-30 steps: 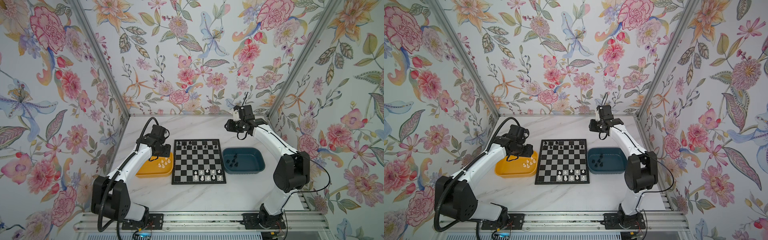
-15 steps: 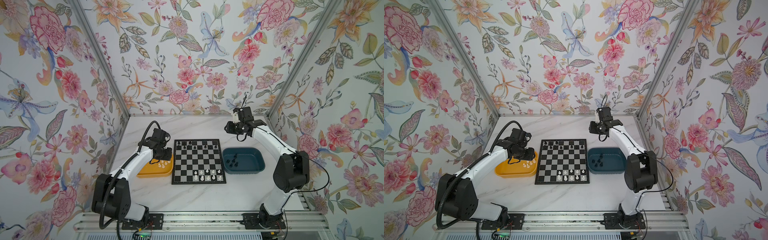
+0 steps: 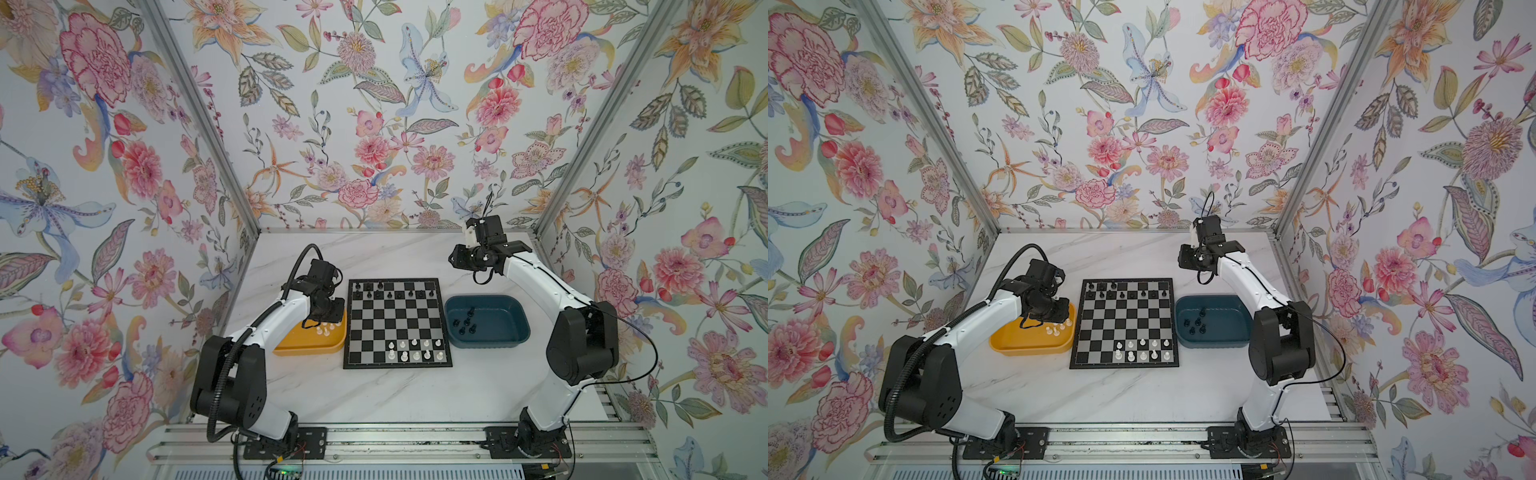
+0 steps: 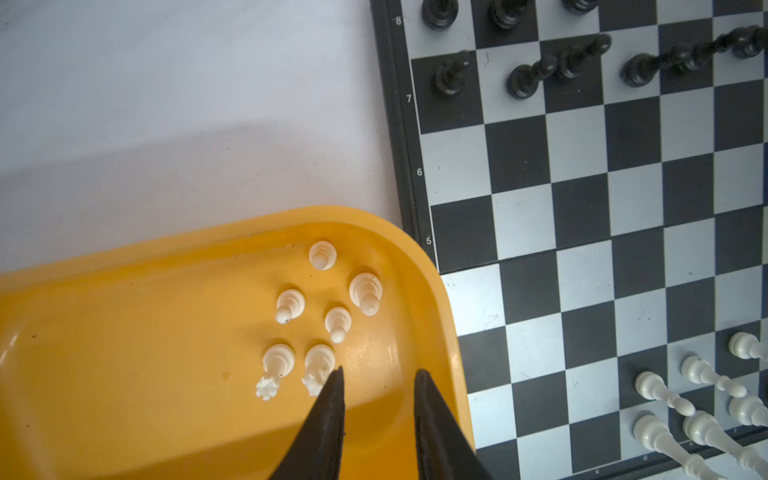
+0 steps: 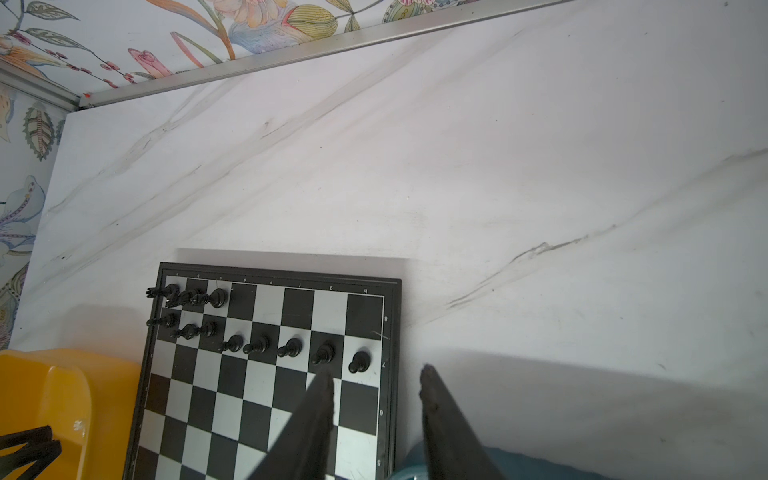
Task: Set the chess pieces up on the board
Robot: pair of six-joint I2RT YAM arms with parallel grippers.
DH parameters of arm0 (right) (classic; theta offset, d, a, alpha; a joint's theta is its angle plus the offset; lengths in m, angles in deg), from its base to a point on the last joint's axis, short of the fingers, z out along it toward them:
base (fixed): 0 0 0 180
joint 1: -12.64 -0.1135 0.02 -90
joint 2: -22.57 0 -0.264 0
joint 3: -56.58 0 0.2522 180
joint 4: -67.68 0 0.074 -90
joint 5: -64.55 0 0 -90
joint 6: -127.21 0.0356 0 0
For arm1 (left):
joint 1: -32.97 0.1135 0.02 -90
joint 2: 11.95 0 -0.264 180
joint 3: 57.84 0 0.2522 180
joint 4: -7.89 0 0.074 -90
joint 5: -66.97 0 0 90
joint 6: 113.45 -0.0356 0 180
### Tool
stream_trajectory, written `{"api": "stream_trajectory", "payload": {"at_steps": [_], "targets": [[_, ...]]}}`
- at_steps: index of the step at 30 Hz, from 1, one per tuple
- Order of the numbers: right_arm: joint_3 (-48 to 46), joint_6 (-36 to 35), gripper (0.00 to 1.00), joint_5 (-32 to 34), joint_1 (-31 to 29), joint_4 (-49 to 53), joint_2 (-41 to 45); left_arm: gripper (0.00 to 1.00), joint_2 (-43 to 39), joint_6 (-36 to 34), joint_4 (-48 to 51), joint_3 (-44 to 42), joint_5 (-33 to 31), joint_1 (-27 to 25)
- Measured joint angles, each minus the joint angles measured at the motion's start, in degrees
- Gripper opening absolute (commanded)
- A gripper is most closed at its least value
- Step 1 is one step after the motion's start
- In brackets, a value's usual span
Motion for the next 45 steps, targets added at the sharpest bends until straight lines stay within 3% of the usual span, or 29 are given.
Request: {"api": "stream_trajectory", "payload": {"at_steps": [15,45], "targets": [[-0.7,0.5,0.36,-0.4,-0.3,-0.2,-0.3,0.22,4.8,0.5,-2.7,0.0,-1.1,0.0],[-0.7,0.7,0.36,-0.9,-0.4,-0.3,-0.6,0.23,8.6,0.9,-5.7,0.0,-1.1,0.0]]}}
